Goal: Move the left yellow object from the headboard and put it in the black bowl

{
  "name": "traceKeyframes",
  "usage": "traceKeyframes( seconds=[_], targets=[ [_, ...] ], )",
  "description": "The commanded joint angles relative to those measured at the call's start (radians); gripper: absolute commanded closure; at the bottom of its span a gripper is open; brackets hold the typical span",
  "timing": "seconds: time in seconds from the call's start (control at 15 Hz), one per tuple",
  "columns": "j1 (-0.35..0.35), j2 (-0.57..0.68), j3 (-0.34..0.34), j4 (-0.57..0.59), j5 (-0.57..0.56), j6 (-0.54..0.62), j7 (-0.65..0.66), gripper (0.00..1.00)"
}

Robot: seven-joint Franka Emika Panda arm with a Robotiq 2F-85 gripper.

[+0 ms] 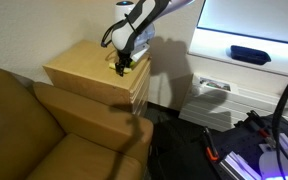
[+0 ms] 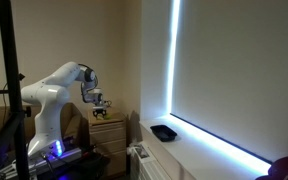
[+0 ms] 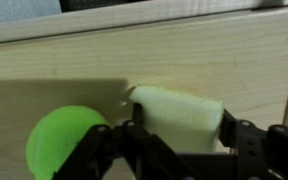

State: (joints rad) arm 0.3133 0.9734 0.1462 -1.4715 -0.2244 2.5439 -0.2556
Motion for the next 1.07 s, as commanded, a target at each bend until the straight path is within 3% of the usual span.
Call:
traceKeyframes(
  seconds=[0.0,0.33,0.73,1.0],
  targets=[
    [0.010,0.033,-0.005,0.011,-0.015,0.001,0.008,0.62],
    [-0.015,-0.003,0.057,-0.016,0.001,-0.033,-0.064,0.98],
    [-0.047,-0.189,0.073,-0.142,-0.005,-0.049,-0.116,0.97],
    [-0.088,-0.379,0.086,-0.245,0.034,-0.198,-0.122,0.97]
  ],
)
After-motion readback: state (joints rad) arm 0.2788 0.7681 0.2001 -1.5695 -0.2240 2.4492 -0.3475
